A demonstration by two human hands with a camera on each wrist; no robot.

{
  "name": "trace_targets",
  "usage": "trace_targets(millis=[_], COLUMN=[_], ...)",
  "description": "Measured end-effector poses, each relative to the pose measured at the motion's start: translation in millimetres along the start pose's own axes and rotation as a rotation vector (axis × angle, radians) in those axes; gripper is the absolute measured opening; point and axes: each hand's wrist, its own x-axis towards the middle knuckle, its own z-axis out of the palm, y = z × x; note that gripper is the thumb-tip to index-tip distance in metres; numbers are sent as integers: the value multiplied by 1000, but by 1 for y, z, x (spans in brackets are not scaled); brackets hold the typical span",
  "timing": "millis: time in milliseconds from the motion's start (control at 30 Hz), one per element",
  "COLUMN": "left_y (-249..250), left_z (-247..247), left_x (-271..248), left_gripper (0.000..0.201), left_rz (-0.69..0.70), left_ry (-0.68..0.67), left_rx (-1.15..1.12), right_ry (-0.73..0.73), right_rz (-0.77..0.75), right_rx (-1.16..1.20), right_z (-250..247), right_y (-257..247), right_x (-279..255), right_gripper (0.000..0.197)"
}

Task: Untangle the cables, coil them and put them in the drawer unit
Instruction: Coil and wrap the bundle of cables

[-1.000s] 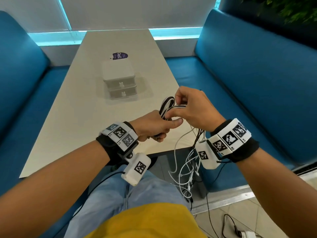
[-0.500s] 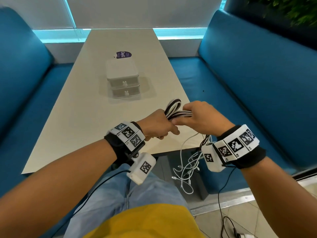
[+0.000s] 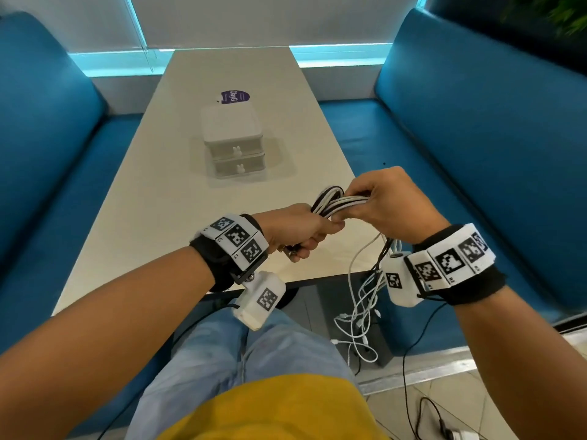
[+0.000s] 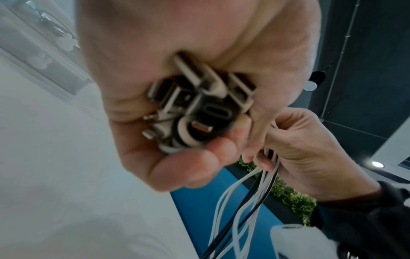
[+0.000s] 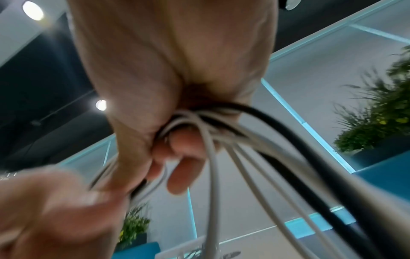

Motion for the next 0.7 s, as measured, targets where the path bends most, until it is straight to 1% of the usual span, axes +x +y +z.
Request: trace_targets(millis=[67, 100, 233, 333, 400, 467, 533, 600, 633, 700], left_y=[-2, -2, -1, -5, -9, -8, -5, -1, 0, -1], left_z=[-1, -1, 0, 1, 4, 7, 7, 6, 6, 5], left_x=[0, 0, 0, -1, -1, -1, -1, -2, -2, -3], left_gripper=[38, 39, 42, 44, 46, 49, 52, 52, 51, 51], left_rz=[-13, -16, 6, 51, 90, 118, 152, 187, 199, 205], left_ry=[-13, -25, -100, -162, -205, -238, -251, -260, -265, -269], left_rx=[13, 10, -8, -30, -62, -111, -136, -126, -119, -120], right_ry=[-17, -13, 13, -36, -92, -127, -128, -131, -143, -176], right_rz=[11, 17, 53, 56, 53, 64, 58, 51, 54, 62], right_rx=[-26, -1, 283, 511, 639, 774, 795, 798, 819, 856], right_z=[-3, -4, 3, 15, 24, 32, 38, 39, 40, 41], right_y=[2, 2, 5, 6, 9, 8, 8, 4, 2, 0], right_x=[-1, -1, -1, -3, -6, -9, -11, -14, -14, -15], right_gripper=[29, 31, 30, 31, 37, 50, 70, 82, 84, 82])
